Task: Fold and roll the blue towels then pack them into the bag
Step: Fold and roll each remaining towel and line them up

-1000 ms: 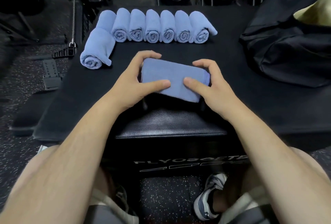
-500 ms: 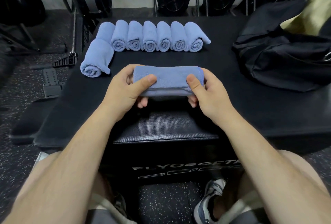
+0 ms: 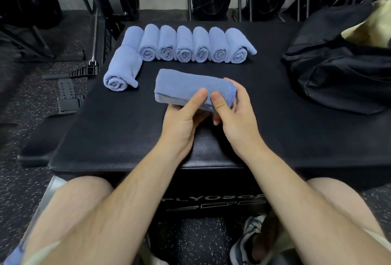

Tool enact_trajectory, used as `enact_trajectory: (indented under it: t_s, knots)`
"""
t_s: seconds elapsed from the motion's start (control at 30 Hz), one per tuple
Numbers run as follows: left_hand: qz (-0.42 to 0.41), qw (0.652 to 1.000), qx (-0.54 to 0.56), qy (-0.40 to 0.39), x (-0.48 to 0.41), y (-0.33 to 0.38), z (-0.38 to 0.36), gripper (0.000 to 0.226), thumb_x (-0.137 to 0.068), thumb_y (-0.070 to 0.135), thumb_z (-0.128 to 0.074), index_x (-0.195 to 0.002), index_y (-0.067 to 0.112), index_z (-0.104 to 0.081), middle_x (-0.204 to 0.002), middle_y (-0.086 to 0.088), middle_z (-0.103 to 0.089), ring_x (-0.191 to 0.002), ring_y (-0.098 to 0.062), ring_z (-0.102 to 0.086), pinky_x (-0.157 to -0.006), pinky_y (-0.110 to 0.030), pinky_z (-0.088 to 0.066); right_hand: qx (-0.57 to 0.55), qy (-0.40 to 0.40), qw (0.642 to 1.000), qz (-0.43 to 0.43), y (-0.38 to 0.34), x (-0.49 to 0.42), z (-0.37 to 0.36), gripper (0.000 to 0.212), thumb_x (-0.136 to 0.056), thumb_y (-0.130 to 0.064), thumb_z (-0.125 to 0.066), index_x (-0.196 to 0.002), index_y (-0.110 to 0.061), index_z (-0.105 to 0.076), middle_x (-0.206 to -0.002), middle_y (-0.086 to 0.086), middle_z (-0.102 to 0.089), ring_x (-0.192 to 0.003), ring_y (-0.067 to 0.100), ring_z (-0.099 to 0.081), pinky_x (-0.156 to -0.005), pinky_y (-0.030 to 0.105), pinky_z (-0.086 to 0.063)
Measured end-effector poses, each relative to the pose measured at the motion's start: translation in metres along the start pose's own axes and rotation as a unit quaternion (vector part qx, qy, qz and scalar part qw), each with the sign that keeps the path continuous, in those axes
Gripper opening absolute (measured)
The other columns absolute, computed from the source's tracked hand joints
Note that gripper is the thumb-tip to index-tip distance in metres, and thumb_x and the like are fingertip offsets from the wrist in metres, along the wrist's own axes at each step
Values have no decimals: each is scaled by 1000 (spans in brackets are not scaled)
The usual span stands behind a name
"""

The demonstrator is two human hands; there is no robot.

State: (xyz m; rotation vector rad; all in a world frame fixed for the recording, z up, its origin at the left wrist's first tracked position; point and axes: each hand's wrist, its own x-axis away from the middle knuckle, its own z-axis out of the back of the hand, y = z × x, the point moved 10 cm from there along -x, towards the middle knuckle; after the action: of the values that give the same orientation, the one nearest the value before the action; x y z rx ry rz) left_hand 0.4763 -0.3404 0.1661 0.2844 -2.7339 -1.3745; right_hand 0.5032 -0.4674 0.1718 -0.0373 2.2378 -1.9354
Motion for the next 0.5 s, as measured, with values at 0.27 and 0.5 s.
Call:
enact_trajectory:
  t_s: [0.27,0.5]
  knots:
    - [-12,997,12,74,3,9,18,41,-94,24,-69,-129,5,-61,-116,-14,-70,-101,-28,-67,-79,-40,-57,-121,19,992,-37,18,-3,-14,42,-89,-29,-75,-115,2,-65,-92,5,-67,-73,13,-53,-63,27,-45]
    - [-45,995,-34,76,3,33,24,20,-103,31,-55,-116,22,-67,-121,-3,-73,-117,-23,-68,-89,-37,-57,-125,3,992,-26,10,-12,-6,25,-96,-28,-65,-110,-7,-66,-87,-6,-66,-74,7,-57,-66,24,-50]
